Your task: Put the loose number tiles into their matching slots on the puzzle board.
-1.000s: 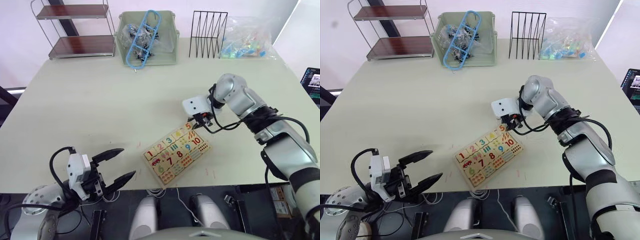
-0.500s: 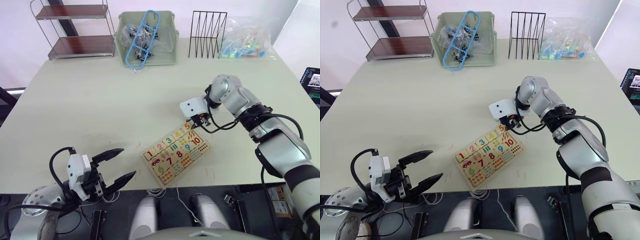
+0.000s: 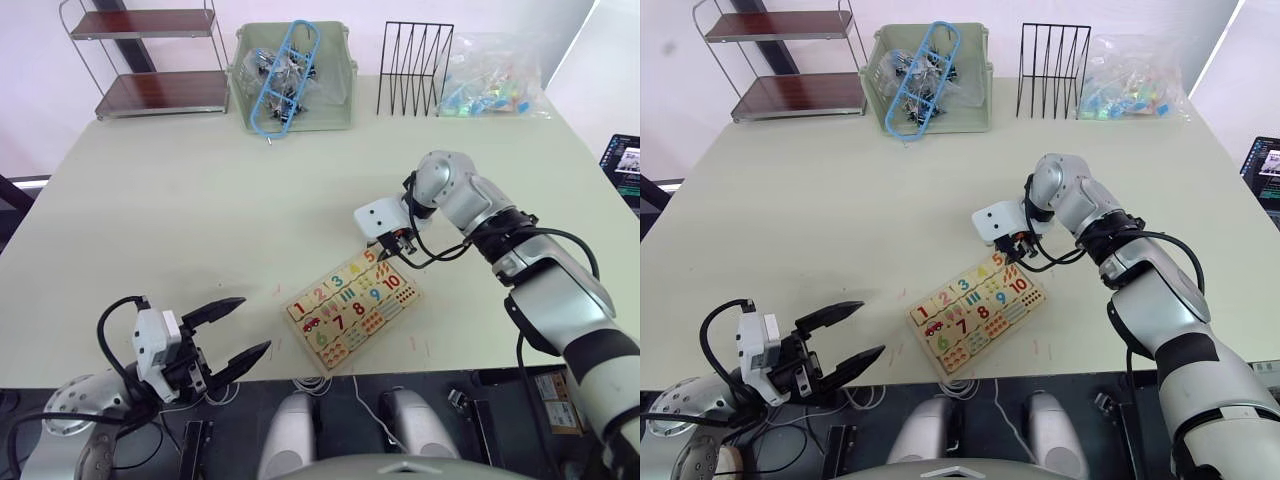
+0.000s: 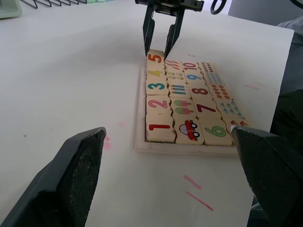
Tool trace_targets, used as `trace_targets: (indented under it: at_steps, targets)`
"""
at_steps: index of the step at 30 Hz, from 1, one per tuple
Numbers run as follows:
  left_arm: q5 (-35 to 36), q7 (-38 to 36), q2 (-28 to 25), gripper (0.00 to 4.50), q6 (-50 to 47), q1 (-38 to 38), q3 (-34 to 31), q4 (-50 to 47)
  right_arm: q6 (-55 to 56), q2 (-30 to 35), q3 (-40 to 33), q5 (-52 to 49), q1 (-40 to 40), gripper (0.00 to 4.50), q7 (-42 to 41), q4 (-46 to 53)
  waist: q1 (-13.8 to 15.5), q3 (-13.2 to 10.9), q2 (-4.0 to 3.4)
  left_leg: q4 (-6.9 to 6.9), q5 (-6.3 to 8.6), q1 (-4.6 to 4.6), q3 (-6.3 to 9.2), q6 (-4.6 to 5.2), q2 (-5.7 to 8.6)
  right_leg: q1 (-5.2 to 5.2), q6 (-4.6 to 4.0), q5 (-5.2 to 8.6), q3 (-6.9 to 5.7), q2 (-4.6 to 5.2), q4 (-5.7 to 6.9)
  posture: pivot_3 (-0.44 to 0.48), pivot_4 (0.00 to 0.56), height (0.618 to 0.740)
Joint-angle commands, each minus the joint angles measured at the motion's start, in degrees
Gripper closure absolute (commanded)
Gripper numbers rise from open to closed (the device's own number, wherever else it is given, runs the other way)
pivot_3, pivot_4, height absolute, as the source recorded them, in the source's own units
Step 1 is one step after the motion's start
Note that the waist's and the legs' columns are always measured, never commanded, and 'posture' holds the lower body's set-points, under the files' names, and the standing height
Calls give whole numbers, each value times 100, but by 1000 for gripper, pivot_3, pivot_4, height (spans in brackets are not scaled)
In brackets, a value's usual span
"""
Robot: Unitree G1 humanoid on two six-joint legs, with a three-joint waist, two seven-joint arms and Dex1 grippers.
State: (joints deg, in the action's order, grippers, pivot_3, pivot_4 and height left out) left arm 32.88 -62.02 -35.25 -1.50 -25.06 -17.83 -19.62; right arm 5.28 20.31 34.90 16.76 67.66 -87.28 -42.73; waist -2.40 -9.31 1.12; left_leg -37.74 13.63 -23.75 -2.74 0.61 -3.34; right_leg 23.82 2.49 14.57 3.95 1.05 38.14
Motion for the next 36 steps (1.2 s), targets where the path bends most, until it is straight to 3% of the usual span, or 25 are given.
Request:
trace_targets:
  at_steps: [1, 22, 23, 26, 30, 36]
  targets:
    - [111, 36, 35, 0, 94, -37, -146, -210, 61, -17, -115, -35, 102, 3643, -63, 21, 0, 0, 0, 0, 0, 0, 0, 0, 0, 0, 0, 0, 0, 0, 0, 0, 150, 740]
    - [83, 58, 38, 0, 148, -51, -115, -209, 123, -57, -142, -28, 82, 3643, 12, -60, -1, 0, 0, 0, 0, 0, 0, 0, 0, 0, 0, 0, 0, 0, 0, 0, 150, 740]
    - [82, 62, 37, 0, 148, -41, -111, -203, 140, -60, -145, -26, 91, 2843, 28, -83, -1, 0, 0, 0, 0, 0, 0, 0, 0, 0, 0, 0, 0, 0, 0, 0, 150, 740]
    - [82, 69, 36, 0, 144, -21, -104, -192, 186, -65, -156, -19, 117, 1905, 45, -143, -1, -1, -1, 0, 0, -1, -1, 0, 0, 1, 0, 0, 0, 0, 0, 0, 150, 740]
    - [85, 71, 40, 0, 146, -7, -102, -180, 245, -47, -189, -2, 176, 15, 70, -214, 1, -1, -1, 0, 0, -1, -1, 0, 0, 0, -1, 0, 0, 0, -1, 0, 150, 740]
    - [102, 61, 21, 0, 135, 32, -117, -139, 152, -1, -297, -51, 227, 15, 14, -208, 0, -1, -1, 0, 0, -1, 0, 0, 0, 0, -1, 0, 0, 1, -1, 0, 150, 740]
